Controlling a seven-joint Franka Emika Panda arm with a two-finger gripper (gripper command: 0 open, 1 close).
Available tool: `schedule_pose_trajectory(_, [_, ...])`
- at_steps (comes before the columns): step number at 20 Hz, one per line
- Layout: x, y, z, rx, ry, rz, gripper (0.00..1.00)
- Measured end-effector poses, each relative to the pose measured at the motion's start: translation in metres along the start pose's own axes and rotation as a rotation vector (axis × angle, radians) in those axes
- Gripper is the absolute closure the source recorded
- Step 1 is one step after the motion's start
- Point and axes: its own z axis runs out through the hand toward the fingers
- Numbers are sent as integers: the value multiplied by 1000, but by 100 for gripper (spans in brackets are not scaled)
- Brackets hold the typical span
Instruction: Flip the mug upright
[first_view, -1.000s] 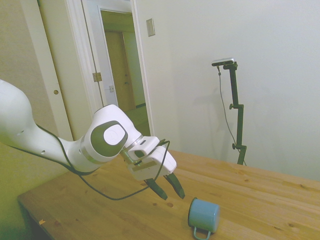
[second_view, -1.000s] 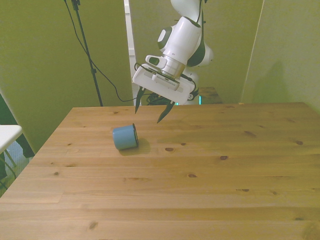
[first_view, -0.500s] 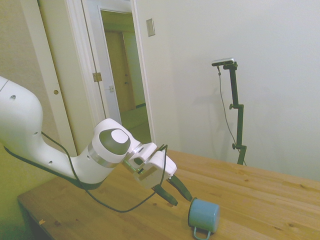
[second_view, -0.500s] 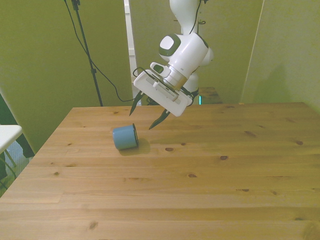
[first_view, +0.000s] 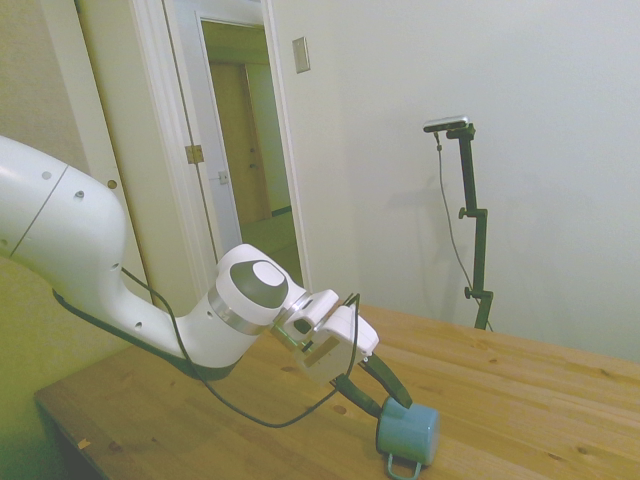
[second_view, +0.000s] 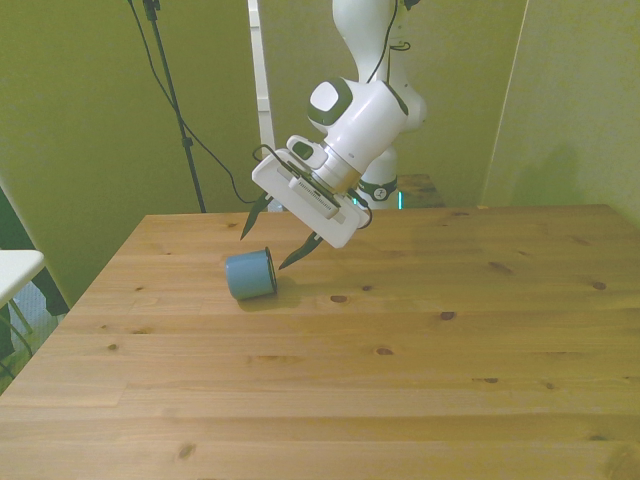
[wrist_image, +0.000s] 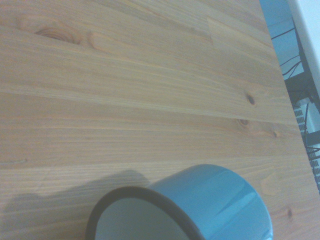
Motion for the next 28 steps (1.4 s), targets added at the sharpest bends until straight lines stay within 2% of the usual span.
schedule_pose_trajectory(11, [4,-4,23,-82,44,23,0])
schedule_pose_trajectory(12, [4,-5,25,-86,45,25,100])
schedule_pose_trajectory(28, [4,-8,29,-91,42,30,100])
